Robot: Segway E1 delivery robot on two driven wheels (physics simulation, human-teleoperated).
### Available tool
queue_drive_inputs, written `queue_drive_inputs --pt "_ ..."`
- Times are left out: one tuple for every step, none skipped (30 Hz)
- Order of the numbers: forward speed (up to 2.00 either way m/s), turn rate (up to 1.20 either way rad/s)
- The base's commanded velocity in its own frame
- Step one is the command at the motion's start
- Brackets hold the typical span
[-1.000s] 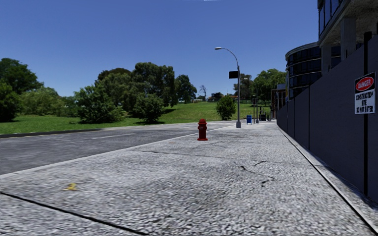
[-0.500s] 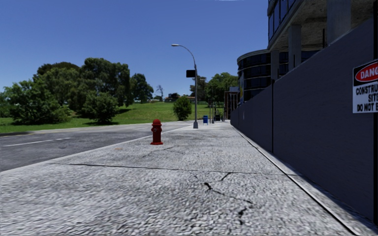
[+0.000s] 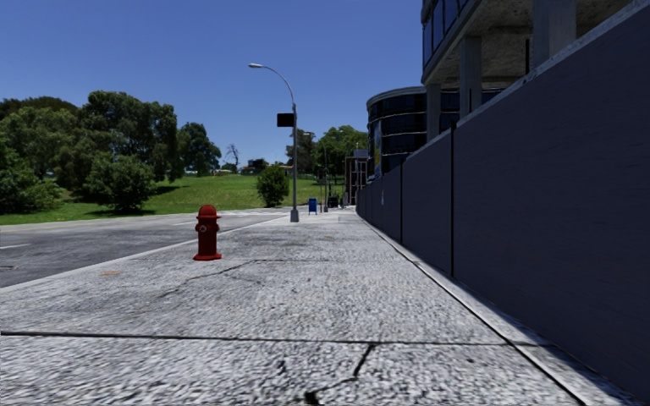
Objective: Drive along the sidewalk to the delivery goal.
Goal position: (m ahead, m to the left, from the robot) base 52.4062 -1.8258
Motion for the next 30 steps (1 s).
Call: queue_drive_inputs --pt "1.95 0.0" --pt "1.95 0.0" --pt "1.95 0.0" --pt "1.95 0.0" --pt "1.95 0.0" --pt "1.95 0.0" --pt "1.95 0.0" --pt "1.95 0.0" --pt "1.95 0.0" --pt "1.95 0.0" --pt "1.95 0.0" --pt "1.95 0.0" --pt "1.95 0.0" --pt "1.95 0.0" --pt "1.95 0.0" --pt "1.95 0.0" --pt "1.95 0.0" --pt "1.95 0.0" --pt "1.95 0.0" --pt "1.95 0.0" --pt "1.95 0.0" --pt "1.95 0.0" --pt "1.95 0.0" --pt "1.95 0.0" --pt "1.95 0.0" --pt "1.95 0.0" --pt "1.95 0.0" --pt "1.95 0.0" --pt "1.95 0.0" --pt "1.95 0.0"
